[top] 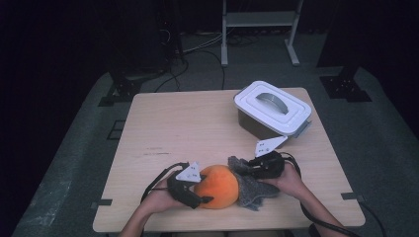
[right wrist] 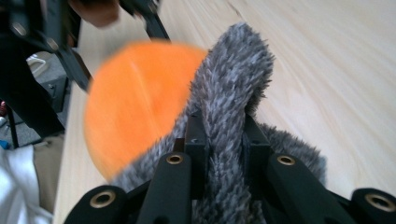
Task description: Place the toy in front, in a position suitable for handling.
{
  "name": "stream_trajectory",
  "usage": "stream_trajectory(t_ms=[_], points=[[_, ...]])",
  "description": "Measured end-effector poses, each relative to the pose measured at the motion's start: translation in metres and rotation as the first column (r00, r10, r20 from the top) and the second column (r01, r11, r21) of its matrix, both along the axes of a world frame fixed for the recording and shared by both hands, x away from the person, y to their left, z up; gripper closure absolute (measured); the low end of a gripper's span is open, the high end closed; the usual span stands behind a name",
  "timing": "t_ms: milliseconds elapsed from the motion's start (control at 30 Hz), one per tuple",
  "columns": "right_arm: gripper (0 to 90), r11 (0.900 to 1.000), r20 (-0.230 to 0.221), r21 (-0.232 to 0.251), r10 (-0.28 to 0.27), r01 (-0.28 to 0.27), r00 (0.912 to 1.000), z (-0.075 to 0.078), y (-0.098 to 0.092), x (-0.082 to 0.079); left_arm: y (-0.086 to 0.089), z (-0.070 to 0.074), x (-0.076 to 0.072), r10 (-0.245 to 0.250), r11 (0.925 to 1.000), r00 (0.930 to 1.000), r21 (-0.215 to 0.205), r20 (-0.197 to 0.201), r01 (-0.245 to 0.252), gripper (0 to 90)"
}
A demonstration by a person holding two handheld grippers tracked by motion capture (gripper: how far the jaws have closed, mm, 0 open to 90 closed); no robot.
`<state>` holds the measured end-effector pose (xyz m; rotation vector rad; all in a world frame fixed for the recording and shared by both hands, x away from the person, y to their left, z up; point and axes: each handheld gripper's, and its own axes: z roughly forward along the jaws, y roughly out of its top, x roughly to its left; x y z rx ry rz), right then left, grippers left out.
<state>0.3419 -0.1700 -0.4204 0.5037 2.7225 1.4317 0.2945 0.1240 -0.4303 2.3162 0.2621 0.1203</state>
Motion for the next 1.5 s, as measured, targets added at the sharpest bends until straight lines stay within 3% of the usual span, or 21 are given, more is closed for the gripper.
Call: stream_trajectory(t_ms=[100,200,433,567,700,767,867,967,1100,1200,1267,1400,1433,1500], points=[[76.3,1.000,0.022,-0.001,0.027,-0.027,0.9994,0.010,0.013,0.002,0.000,0.000,-0.002,-0.015,0.9998,0.9998,0.014,0.013,0.014,29.0],[76.1,1.000,0.021,-0.006,0.030,-0.030,0.9993,0.009,0.022,0.008,0.003,-0.001,0.000,-0.006,1.0000,1.0000,0.002,-0.001,0.006,29.1],[76.3,1.000,-0.033,0.003,-0.023,0.024,0.9992,-0.011,0.002,0.012,0.003,-0.004,0.001,-0.017,0.9997,0.9998,-0.018,-0.007,0.017,30.0],[76.4,0.999,-0.070,0.023,-0.040,0.041,0.9967,-0.020,-0.013,0.007,-0.003,-0.002,-0.002,-0.046,0.9989,0.9986,-0.002,0.025,0.046,30.0],[76.4,0.999,-0.040,0.046,-0.012,0.014,0.9991,-0.005,-0.004,0.006,-0.006,-0.002,-0.006,-0.079,0.9968,0.9950,0.008,0.061,0.079,30.4],[76.3,1.000,-0.020,0.029,0.006,-0.005,0.9998,0.001,0.007,0.010,-0.005,-0.002,-0.007,-0.083,0.9966,0.9944,0.010,0.065,0.082,30.3],[76.3,1.000,-0.035,0.029,0.008,-0.007,0.9993,-0.001,0.014,0.016,-0.001,-0.003,-0.006,-0.079,0.9968,0.9952,-0.001,0.058,0.079,30.3],[76.4,0.999,-0.071,0.034,-0.013,0.016,0.9974,-0.010,0.008,0.020,-0.001,-0.003,-0.006,-0.081,0.9966,0.9953,-0.011,0.054,0.082,31.5],[76.8,0.999,-0.101,0.022,-0.041,0.043,0.9940,-0.020,-0.009,0.014,-0.001,-0.004,-0.003,-0.044,0.9986,0.9988,-0.030,0.021,0.044,32.6],[76.8,0.999,-0.096,0.032,-0.038,0.041,0.9947,-0.018,-0.016,0.006,-0.006,-0.001,0.001,0.009,0.9990,0.9999,-0.042,-0.008,-0.010,32.7],[76.8,0.998,-0.079,0.045,-0.030,0.033,0.9965,-0.010,-0.018,0.001,-0.013,0.000,0.003,0.042,0.9972,0.9988,-0.060,-0.027,-0.044,32.8],[76.7,0.998,-0.005,0.064,-0.001,0.002,1.0000,0.013,-0.008,-0.007,-0.032,0.002,0.002,0.089,0.9943,0.9956,-0.056,-0.028,-0.091,32.6],[76.7,0.998,0.027,0.055,0.009,-0.010,0.9996,0.019,-0.004,-0.010,-0.034,0.002,0.003,0.098,0.9935,0.9948,-0.055,-0.027,-0.100,32.5],[76.7,0.999,0.049,0.042,0.010,-0.012,0.9987,0.022,-0.002,-0.012,-0.036,0.002,0.004,0.126,0.9895,0.9914,-0.066,-0.032,-0.128,32.5]])
